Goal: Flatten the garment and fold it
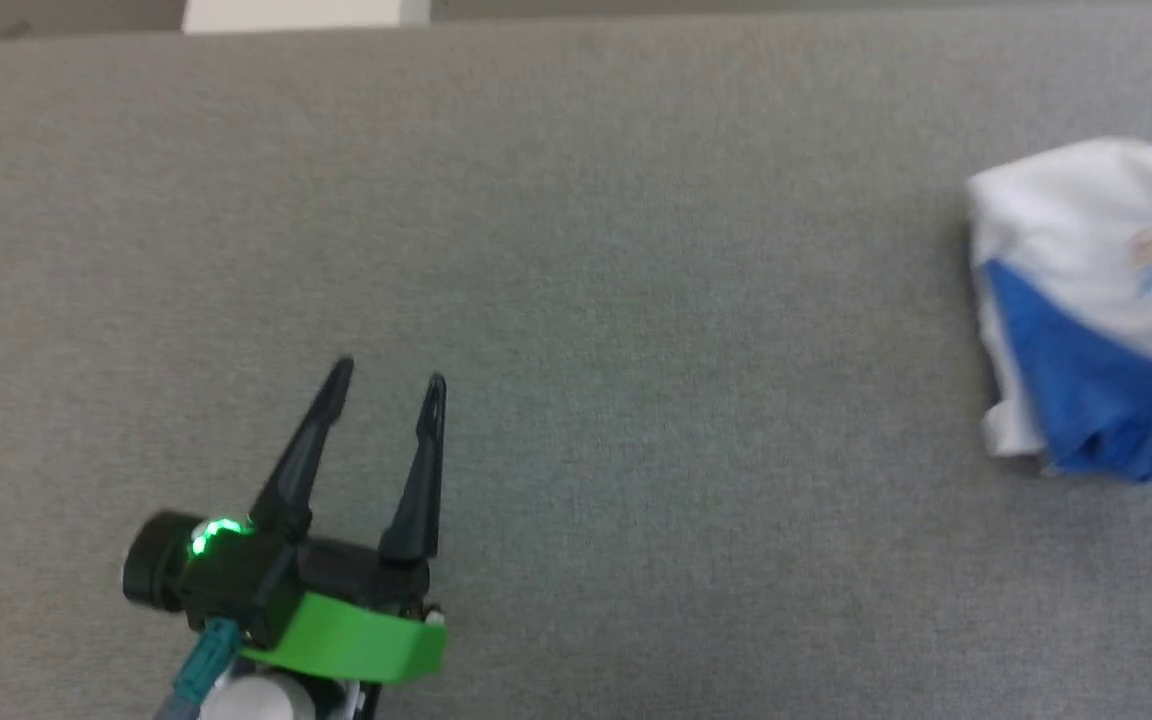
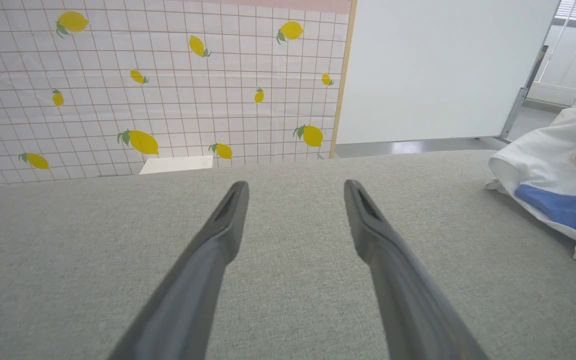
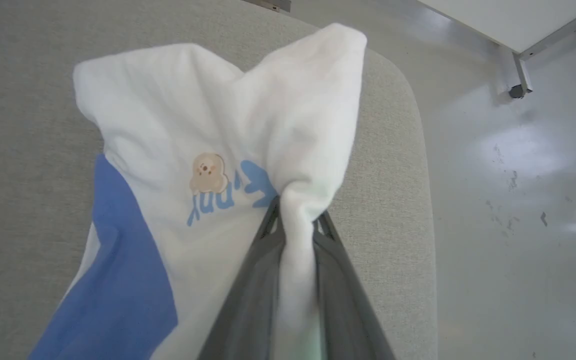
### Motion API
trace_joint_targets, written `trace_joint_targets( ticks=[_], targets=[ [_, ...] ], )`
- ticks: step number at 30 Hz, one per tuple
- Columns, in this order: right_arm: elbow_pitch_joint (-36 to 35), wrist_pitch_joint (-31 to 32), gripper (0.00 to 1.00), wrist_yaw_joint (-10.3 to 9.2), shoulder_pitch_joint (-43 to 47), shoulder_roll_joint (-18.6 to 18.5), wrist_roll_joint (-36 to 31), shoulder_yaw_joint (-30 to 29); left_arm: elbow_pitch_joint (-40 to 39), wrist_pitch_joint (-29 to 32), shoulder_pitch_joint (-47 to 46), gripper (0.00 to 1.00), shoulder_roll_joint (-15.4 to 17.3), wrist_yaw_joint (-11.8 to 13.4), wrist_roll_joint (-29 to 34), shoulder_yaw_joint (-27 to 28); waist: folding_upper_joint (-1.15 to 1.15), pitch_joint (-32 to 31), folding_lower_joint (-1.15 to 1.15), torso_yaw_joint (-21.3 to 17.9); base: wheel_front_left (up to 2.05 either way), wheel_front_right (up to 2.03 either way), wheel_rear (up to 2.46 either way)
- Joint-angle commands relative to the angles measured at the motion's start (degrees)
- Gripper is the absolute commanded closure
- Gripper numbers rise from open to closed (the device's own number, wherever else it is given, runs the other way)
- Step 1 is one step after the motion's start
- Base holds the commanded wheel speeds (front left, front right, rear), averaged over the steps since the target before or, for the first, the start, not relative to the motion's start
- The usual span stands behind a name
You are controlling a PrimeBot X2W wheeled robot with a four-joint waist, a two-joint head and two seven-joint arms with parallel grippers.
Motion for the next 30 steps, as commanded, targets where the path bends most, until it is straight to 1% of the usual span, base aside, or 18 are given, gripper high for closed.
trace_joint_targets(
  ticks=[1, 2, 6, 10, 16, 20, 23, 24, 25, 26, 30],
  targets=[
    [0.43, -0.11, 1.00, -0.09, -1.66, -2.03, -1.19, -0.10, -0.59, 0.16, -1.82, 0.00, 0.58, -0.33, 0.50, 0.06, 0.00, 6.68, 0.00, -2.21, 0.00, 0.00, 0.00],
    [0.66, -0.12, 1.00, -0.09, -2.23, -4.00, -1.79, 0.04, -1.02, 0.30, -2.62, 0.00, 0.77, -0.37, 0.66, 0.10, 0.00, 8.11, 0.00, -2.30, 0.00, 0.00, 0.00],
    [1.74, -0.83, 1.00, -0.09, -3.60, -9.83, -3.58, -0.73, -2.19, 0.39, -5.52, 0.00, 1.56, -0.67, 1.03, 0.38, 0.00, 12.31, 0.00, -2.19, 0.00, 0.00, 0.00],
    [2.78, -2.10, 1.00, -0.09, -4.78, -12.81, -5.04, -2.65, -3.08, 0.35, -7.65, 0.00, 2.31, -0.62, 1.55, 0.87, 0.00, 16.10, 0.00, -2.21, 0.00, 0.00, 0.00],
    [3.88, -3.90, 1.00, -0.09, -5.95, -15.12, -7.64, -5.37, -4.40, 0.75, -9.72, 0.00, 3.35, -0.57, 2.15, 1.26, 0.00, 20.60, 0.00, -2.42, 0.00, 0.00, 0.00],
    [4.25, -4.66, 1.00, -0.09, -6.73, -15.32, -9.76, -6.81, -5.34, 0.82, -10.63, 0.00, 3.58, -0.27, 2.42, 1.37, 0.00, 22.46, 0.00, -2.78, 0.00, 0.00, 0.00],
    [4.57, -5.04, 1.00, -0.09, -7.27, -15.09, -10.79, -7.36, -5.97, 0.47, -11.02, 0.00, 3.01, 0.05, 1.40, 1.80, 0.00, 23.18, 0.00, -2.96, 0.00, 0.00, 0.00],
    [4.74, -5.35, 0.68, -0.09, -7.48, -14.99, -11.17, -7.47, -6.17, 0.33, -11.14, 0.00, 2.82, 0.00, 0.86, 1.88, 0.00, 23.32, 0.00, -3.00, 0.00, 0.00, 0.00],
    [4.91, -5.72, 0.45, -0.09, -7.65, -14.88, -11.44, -7.52, -6.30, 0.24, -11.23, 0.00, 2.71, -0.08, 0.47, 1.89, 0.00, 23.39, 0.00, -3.04, 0.00, 0.00, 0.00],
    [5.20, -6.15, 0.00, -0.09, -7.89, -14.69, -11.68, -7.51, -6.51, 0.04, -11.37, 0.00, 2.64, -0.12, 0.23, 1.94, 0.00, 23.39, 0.00, -3.08, 0.00, 0.00, 0.00],
    [7.32, -8.05, 0.00, -0.09, -8.74, -13.88, -12.41, -6.82, -6.51, -0.60, -11.32, 0.00, 2.55, -0.06, 0.01, 1.92, 0.00, 22.02, 0.00, -3.20, 0.00, 0.00, 0.00]
  ],
)
